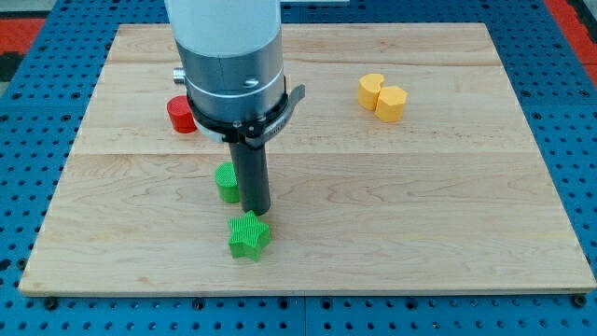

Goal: Move green star a bit down

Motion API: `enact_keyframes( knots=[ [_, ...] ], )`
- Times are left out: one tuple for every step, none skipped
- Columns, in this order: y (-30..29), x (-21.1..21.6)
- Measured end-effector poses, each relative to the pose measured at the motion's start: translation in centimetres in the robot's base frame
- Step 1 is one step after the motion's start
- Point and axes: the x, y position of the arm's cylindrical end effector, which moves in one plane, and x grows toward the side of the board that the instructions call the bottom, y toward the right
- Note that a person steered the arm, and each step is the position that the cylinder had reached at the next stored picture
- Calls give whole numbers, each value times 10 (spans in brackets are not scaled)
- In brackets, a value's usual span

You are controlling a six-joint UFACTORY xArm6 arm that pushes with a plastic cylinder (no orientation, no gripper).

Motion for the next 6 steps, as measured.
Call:
enact_keyframes(
  knots=[
    [0, -9],
    [36, -19],
    [67, -6],
    [73, 11],
    [42, 18],
    [2, 18]
  ],
)
